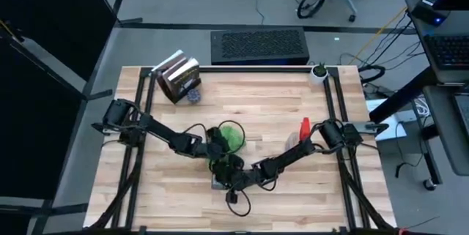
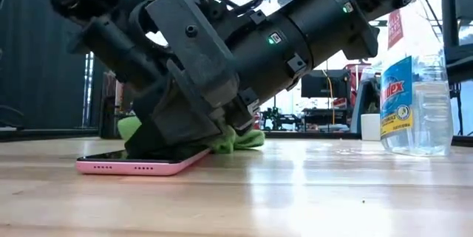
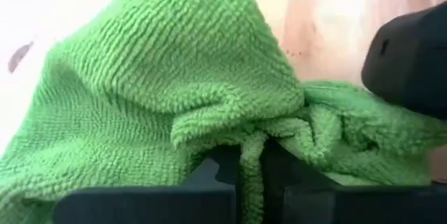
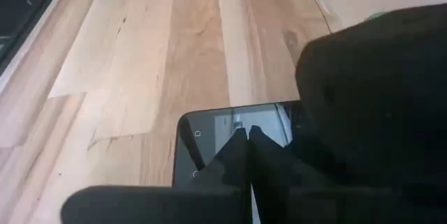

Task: Apply microfiber cloth
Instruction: Wipe the front of the pink cellphone with the green microfiber cloth

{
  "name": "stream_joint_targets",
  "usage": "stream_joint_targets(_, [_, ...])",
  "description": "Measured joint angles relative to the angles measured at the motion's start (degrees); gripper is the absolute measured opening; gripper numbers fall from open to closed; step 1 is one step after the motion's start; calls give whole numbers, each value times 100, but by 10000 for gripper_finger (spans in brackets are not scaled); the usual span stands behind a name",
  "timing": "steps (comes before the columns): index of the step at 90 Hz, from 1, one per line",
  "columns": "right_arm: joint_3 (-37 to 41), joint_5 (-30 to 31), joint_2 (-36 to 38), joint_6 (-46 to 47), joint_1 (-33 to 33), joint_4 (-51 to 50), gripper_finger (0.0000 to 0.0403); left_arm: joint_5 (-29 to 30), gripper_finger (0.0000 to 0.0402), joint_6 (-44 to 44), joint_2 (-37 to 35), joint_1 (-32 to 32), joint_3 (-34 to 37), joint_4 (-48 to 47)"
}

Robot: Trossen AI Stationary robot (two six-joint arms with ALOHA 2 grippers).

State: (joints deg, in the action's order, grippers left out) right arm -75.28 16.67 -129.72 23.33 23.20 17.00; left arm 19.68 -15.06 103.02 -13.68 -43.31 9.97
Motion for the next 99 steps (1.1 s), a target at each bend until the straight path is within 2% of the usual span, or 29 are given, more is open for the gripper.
stream_joint_targets(10, [-5,-47,-3,-18,5,12,0,-356,1,-647,-557,-276,30,-209])
stream_joint_targets(24, [-1,-13,1,-38,1,-20,0,-641,1,-710,-953,-688,9,-326])
stream_joint_targets(37, [1,-57,1,5,-22,-16,0,-899,1,-971,-597,-743,10,-660])
stream_joint_targets(54, [8,-43,1,23,-22,-16,0,-870,1,-888,6,-625,59,-237])
stream_joint_targets(67, [8,2,1,49,-26,-20,0,-423,1,-785,147,-491,72,-102])
stream_joint_targets(82, [6,11,1,66,-31,-13,0,594,1,-663,118,-246,122,-301])
stream_joint_targets(87, [6,15,1,66,-31,-11,0,726,1,-587,57,-177,169,-402])
stream_joint_targets(99, [6,11,1,66,-28,-12,0,622,1,-472,-299,-218,157,-673])
